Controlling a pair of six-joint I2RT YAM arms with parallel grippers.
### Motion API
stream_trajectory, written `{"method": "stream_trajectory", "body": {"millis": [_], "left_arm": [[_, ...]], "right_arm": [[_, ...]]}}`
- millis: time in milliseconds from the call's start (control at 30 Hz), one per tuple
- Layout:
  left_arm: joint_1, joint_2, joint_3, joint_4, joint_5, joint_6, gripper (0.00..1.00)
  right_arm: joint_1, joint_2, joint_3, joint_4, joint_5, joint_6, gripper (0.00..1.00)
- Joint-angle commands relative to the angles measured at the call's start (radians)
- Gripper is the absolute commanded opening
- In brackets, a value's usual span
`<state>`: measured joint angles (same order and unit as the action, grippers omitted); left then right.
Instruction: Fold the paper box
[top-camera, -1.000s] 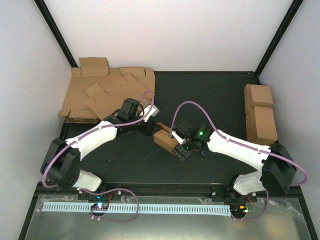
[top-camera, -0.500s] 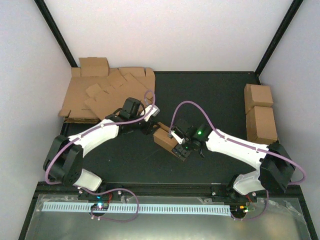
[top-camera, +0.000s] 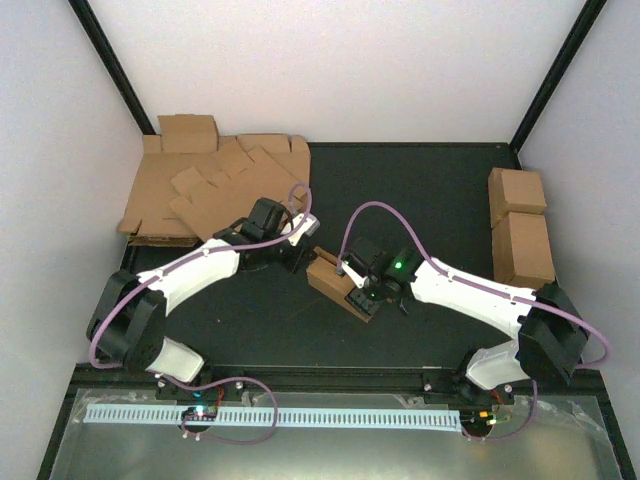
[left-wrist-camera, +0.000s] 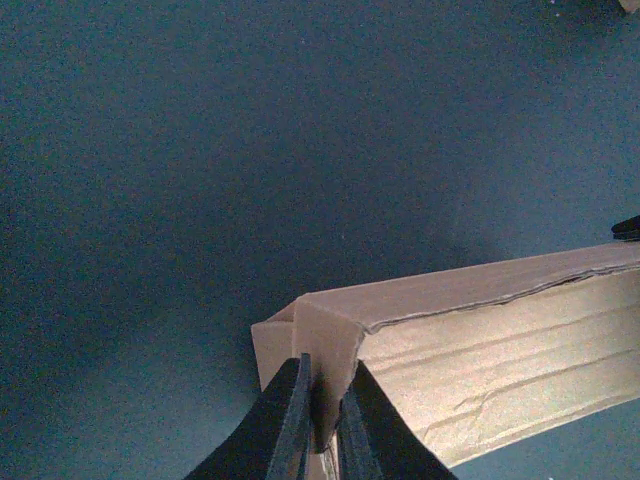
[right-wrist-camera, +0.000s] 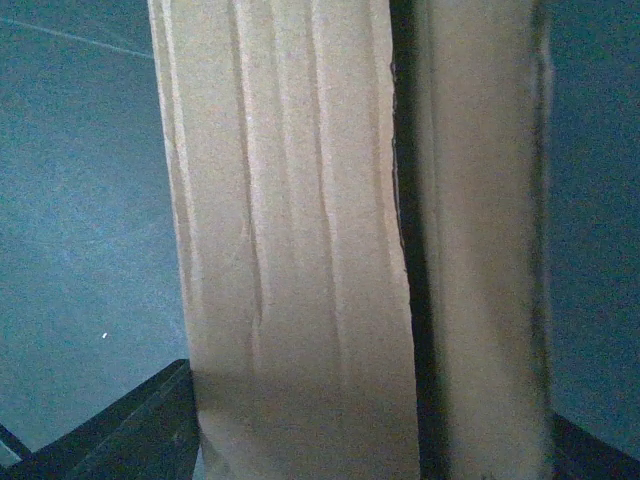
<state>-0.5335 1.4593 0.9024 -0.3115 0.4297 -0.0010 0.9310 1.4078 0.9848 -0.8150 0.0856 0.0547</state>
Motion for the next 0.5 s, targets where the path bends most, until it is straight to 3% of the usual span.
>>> {"method": "stream_trajectory", "body": {"millis": [0, 400, 467], "left_arm": [[-0.019, -0.024, 0.056, -0.069, -0.054, -0.045, 0.07], [-0.058, -0.006, 0.166, -0.245, -0.139, -0.139, 0.01], [-0.071, 0.003, 0.190, -0.281, -0.151, -0.150, 0.02]], "right_arm": [[0.007, 0.000, 0.024, 0.004, 0.015, 0.005, 0.68], [0.006, 0.003, 0.022, 0.005, 0.023, 0.010, 0.66], [0.007, 0.005, 0.023, 0.005, 0.029, 0.013, 0.62]]}}
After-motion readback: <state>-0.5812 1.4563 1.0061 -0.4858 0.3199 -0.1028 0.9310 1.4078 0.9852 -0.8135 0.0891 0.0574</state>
